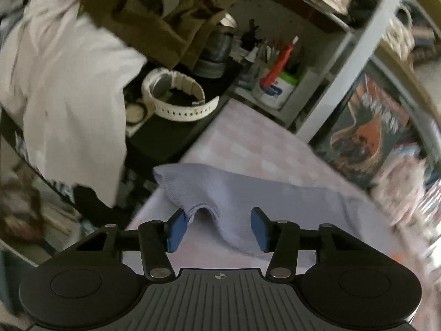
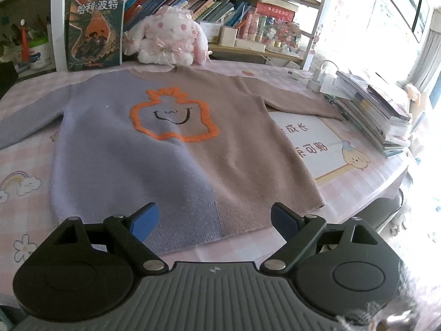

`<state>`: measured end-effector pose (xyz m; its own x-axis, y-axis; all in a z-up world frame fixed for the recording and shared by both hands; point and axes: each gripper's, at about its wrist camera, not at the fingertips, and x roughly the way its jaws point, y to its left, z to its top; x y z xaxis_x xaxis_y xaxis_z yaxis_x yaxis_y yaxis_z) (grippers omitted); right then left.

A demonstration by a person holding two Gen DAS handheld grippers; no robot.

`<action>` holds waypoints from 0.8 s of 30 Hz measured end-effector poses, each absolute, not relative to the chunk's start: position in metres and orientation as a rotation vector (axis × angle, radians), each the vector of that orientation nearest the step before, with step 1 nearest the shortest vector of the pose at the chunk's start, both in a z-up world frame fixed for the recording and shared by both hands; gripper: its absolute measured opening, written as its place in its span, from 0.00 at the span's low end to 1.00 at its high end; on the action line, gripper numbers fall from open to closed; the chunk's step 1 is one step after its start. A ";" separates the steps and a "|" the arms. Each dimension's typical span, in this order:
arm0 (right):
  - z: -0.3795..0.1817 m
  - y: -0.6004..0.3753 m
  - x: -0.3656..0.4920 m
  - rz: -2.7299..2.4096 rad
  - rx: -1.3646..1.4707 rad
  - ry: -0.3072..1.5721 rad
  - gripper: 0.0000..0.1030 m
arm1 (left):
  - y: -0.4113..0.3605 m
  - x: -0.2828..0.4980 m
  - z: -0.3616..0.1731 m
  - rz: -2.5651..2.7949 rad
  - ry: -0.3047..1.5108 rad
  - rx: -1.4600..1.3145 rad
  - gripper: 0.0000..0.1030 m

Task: Fold clothes
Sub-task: 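Grasp the lavender sleeve cuff with the left tool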

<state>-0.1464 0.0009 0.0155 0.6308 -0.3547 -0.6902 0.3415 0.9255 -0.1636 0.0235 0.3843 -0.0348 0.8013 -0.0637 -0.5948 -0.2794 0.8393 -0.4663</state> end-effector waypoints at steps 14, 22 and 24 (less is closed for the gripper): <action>0.017 -0.007 -0.148 -0.421 -0.002 0.790 0.85 | 0.374 0.041 -0.041 0.094 0.671 -0.660 0.42; 0.017 -0.008 -0.147 -0.425 -0.005 0.790 0.85 | 0.385 0.044 -0.042 0.201 0.683 -0.663 0.11; 0.018 -0.009 -0.147 -0.427 -0.004 0.791 0.85 | 0.386 0.045 -0.043 0.217 0.682 -0.667 0.05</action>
